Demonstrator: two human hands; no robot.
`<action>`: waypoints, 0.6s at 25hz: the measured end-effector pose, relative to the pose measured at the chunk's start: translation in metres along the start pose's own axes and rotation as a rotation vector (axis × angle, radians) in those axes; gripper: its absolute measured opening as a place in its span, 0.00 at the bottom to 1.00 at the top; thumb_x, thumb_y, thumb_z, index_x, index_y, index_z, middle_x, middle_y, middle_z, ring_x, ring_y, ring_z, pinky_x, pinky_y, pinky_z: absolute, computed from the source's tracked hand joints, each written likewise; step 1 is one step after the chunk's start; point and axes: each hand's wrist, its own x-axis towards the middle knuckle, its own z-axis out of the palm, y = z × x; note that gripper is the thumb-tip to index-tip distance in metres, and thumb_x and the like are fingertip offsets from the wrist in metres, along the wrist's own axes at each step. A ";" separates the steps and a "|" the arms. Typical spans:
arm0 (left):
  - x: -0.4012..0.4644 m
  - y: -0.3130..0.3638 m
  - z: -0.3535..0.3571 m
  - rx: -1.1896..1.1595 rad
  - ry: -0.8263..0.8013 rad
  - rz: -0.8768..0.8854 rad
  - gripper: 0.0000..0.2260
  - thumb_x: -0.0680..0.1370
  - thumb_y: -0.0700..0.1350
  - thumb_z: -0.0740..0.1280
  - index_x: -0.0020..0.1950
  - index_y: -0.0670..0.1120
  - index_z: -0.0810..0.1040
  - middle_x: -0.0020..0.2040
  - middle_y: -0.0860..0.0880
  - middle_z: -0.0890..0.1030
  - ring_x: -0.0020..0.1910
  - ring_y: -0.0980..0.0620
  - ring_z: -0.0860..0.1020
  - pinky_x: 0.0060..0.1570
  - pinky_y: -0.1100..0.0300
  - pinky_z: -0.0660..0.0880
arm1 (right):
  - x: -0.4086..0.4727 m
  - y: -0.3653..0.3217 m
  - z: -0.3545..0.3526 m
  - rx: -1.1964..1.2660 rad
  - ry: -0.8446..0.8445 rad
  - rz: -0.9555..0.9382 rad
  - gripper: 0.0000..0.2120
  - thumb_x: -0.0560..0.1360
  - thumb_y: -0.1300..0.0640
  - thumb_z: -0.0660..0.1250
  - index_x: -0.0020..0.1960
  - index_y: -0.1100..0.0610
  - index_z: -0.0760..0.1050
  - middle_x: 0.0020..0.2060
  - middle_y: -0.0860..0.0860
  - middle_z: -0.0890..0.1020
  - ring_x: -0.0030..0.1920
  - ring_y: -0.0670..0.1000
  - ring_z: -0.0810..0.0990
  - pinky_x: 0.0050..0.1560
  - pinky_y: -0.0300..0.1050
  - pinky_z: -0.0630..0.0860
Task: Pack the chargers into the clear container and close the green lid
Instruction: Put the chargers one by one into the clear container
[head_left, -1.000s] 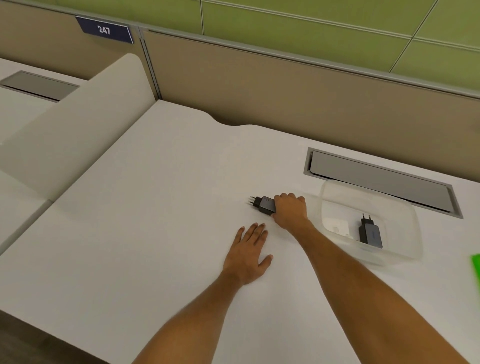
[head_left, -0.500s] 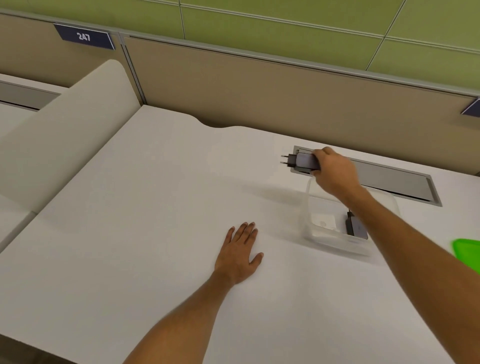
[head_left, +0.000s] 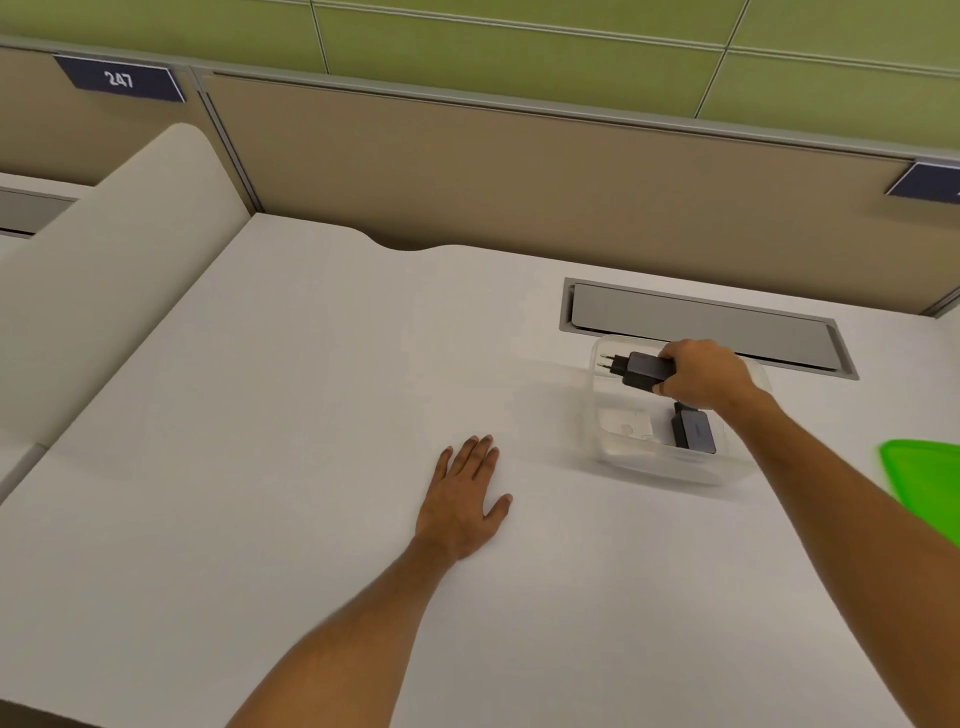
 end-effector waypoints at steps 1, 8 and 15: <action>0.000 0.000 0.000 0.002 -0.001 -0.001 0.31 0.78 0.62 0.46 0.78 0.47 0.52 0.79 0.51 0.51 0.77 0.54 0.45 0.76 0.50 0.43 | 0.000 -0.001 0.006 -0.019 -0.003 0.004 0.16 0.69 0.53 0.71 0.56 0.55 0.77 0.46 0.54 0.82 0.43 0.55 0.77 0.41 0.45 0.74; 0.000 -0.001 0.001 -0.005 -0.002 -0.004 0.31 0.78 0.62 0.46 0.78 0.48 0.52 0.79 0.51 0.52 0.77 0.55 0.46 0.76 0.49 0.45 | 0.005 -0.011 0.039 -0.101 -0.013 0.003 0.20 0.71 0.58 0.69 0.63 0.53 0.73 0.53 0.53 0.79 0.51 0.56 0.79 0.45 0.48 0.76; 0.000 -0.002 0.002 -0.002 0.000 -0.002 0.31 0.78 0.62 0.47 0.78 0.48 0.52 0.79 0.51 0.51 0.77 0.55 0.45 0.76 0.50 0.44 | 0.009 -0.013 0.047 -0.076 0.088 0.021 0.22 0.73 0.61 0.67 0.66 0.55 0.70 0.58 0.54 0.78 0.57 0.56 0.76 0.48 0.51 0.77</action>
